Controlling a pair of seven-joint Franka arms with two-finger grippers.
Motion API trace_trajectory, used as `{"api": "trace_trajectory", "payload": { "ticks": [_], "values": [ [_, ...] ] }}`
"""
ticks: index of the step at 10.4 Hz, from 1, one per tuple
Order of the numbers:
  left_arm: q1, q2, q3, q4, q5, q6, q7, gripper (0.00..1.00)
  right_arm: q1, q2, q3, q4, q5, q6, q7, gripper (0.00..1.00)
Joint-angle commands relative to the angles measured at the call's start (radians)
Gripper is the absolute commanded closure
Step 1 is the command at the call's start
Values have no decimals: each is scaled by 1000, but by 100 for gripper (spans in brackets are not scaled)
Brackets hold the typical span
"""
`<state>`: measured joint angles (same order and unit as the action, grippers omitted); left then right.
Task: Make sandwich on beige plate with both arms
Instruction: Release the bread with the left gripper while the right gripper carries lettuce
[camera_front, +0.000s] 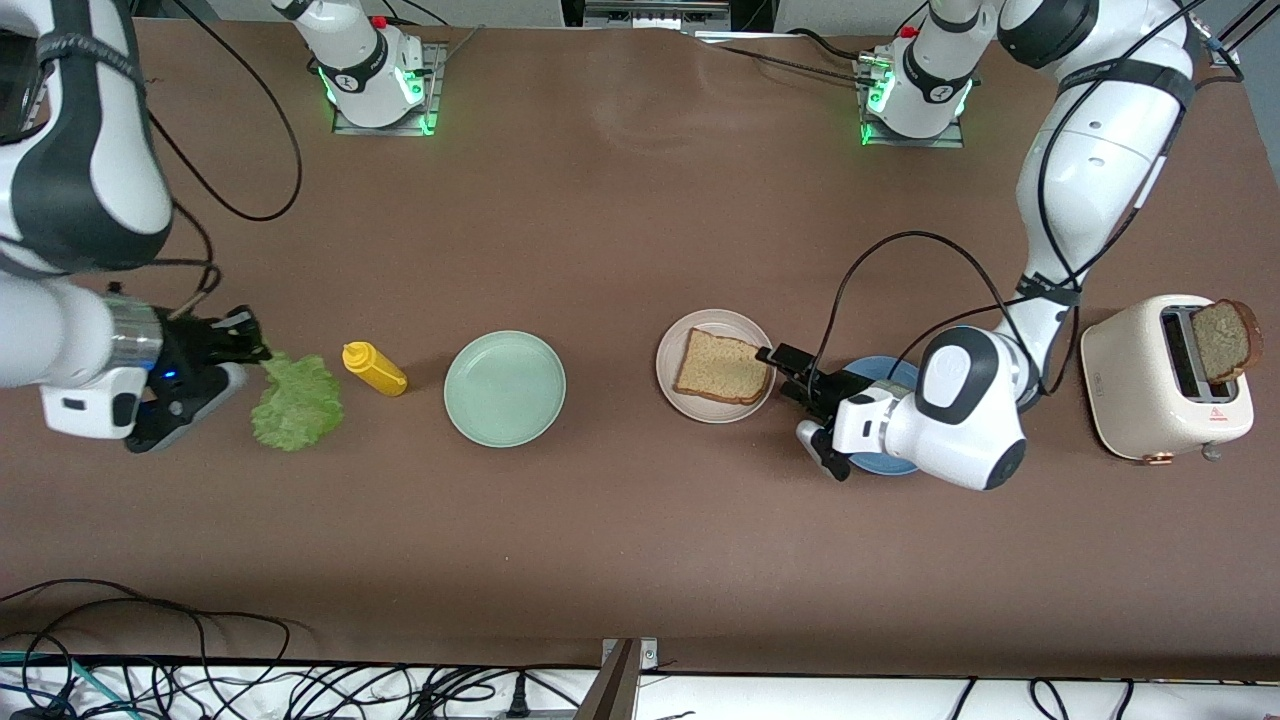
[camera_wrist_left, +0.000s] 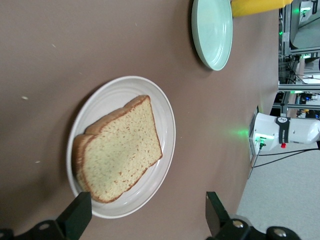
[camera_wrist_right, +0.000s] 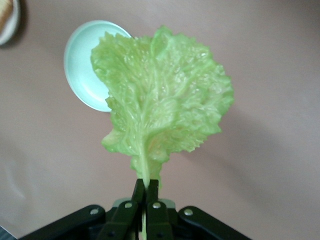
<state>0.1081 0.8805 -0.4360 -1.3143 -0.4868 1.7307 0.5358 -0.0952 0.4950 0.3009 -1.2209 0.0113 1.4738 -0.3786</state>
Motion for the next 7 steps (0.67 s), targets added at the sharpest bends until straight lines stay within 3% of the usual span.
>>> {"api": "trace_trajectory", "payload": {
  "ticks": [1, 4, 7],
  "values": [
    [22, -92, 14, -14, 90, -26, -20, 0, -5, -4, 75, 6, 12, -12, 168, 100],
    [15, -263, 6, -14, 290, -89, -248, 0, 110, 17, 90, 0, 1, 31, 371, 100],
    [27, -415, 19, -14, 465, -176, -313, 0, 228, 66, 89, -2, 12, 159, 581, 100]
  ]
}}
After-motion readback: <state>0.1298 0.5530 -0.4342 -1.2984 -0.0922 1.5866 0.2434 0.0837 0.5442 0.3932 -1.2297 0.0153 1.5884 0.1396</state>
